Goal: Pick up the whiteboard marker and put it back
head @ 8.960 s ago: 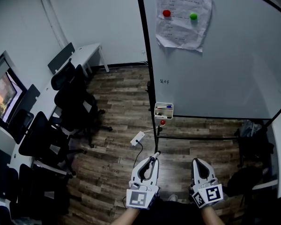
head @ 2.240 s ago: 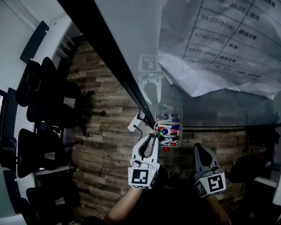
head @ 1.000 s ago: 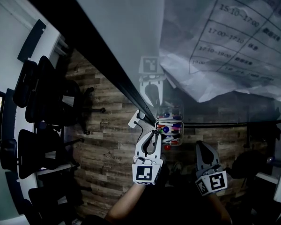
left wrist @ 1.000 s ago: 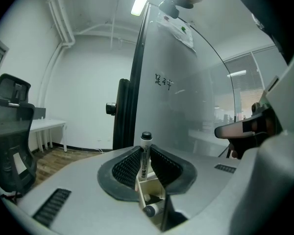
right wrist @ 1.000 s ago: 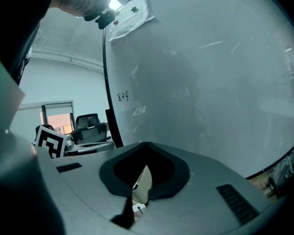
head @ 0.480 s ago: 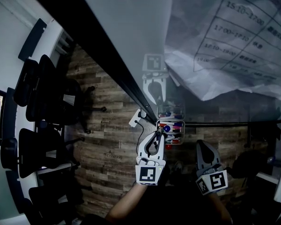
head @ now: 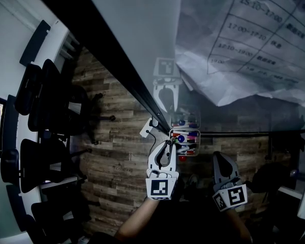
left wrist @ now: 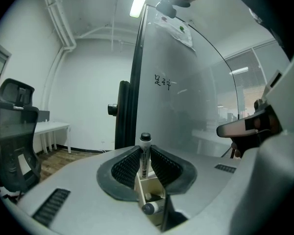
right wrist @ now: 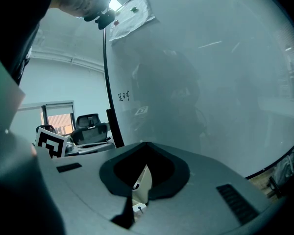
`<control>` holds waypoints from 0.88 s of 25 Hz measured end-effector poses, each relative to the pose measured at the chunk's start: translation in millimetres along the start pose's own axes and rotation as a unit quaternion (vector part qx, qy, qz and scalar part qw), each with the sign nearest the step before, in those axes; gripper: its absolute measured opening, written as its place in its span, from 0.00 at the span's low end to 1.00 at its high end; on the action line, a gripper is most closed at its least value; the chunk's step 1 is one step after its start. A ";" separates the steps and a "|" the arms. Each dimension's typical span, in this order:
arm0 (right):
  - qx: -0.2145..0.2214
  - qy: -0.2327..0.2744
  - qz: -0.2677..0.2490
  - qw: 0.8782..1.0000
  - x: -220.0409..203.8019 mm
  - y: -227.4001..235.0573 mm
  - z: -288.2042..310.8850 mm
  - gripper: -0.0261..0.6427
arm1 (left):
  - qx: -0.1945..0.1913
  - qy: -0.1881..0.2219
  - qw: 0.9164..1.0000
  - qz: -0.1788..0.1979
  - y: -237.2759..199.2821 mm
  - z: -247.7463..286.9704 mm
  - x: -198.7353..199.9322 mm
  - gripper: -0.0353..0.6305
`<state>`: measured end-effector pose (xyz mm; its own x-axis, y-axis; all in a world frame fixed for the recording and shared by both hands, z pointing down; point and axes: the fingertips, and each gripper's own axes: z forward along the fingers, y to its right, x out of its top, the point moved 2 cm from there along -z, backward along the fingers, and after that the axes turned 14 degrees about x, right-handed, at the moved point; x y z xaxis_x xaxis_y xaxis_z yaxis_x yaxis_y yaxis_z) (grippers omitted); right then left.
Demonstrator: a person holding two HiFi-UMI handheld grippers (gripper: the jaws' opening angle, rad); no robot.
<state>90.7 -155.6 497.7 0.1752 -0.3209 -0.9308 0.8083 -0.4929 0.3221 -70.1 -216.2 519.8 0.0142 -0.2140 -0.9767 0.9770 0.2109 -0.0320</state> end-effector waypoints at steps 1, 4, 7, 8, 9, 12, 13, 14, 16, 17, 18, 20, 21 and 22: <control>0.001 0.000 0.000 1.000 0.0 -0.3 0.0 0.06 | -0.001 -0.001 1.000 -0.004 -0.3 0.1 -0.2 0.16; 0.002 0.000 0.000 1.000 -0.2 -1.2 -0.3 0.06 | -0.005 -0.007 1.000 0.001 -1.4 -0.6 -3.4 0.16; 0.003 0.000 0.000 1.000 -0.5 -1.7 -1.1 0.06 | -0.005 -0.009 1.000 -0.008 -2.3 -1.5 -4.0 0.17; 0.003 0.001 0.000 1.000 -0.5 -1.8 -1.4 0.06 | -0.005 -0.008 1.000 -0.011 -2.2 -1.6 -3.4 0.17; 0.003 0.001 0.000 1.000 -0.5 -1.9 -1.7 0.06 | -0.005 -0.008 1.000 -0.013 -2.1 -1.9 -2.9 0.17; 0.003 0.000 0.000 1.000 -0.5 -2.3 -2.9 0.06 | -0.003 -0.011 1.000 -0.016 -2.1 -4.0 -2.5 0.17; 0.003 0.001 0.000 1.000 -0.5 -2.6 -3.2 0.06 | -0.004 -0.009 1.000 -0.013 -2.3 -4.6 -2.0 0.17; 0.004 0.001 0.000 1.000 -0.4 -3.1 -3.4 0.06 | -0.005 -0.007 1.000 -0.007 -2.6 -5.1 -1.5 0.17; 0.004 0.002 -0.001 1.000 -0.4 -4.0 -4.0 0.06 | -0.005 -0.003 1.000 -0.005 -3.1 -5.9 -0.3 0.17; 0.005 0.002 -0.001 1.000 -0.4 -4.5 -4.5 0.06 | -0.005 -0.002 1.000 -0.004 -3.5 -6.3 0.3 0.17; 0.005 0.002 -0.001 1.000 -0.3 -4.8 -5.1 0.06 | -0.004 -0.002 1.000 -0.003 -4.1 -6.7 1.3 0.17; 0.004 0.003 -0.002 1.000 0.0 -5.4 -6.5 0.06 | 0.000 0.000 1.000 -0.004 -5.0 -7.5 5.9 0.17; 0.004 0.003 -0.002 1.000 0.2 -5.6 -7.3 0.06 | 0.000 0.002 1.000 -0.004 -4.9 -8.2 7.8 0.17; 0.004 0.004 -0.002 1.000 0.5 -5.8 -8.0 0.06 | -0.001 0.004 1.000 -0.004 -4.6 -9.1 8.4 0.17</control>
<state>90.6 -146.4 494.0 0.1771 -0.3126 -0.9332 0.8045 -0.5002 0.3202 -76.4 -210.2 509.8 0.0048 -0.2076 -0.9782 0.9767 0.2110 -0.0399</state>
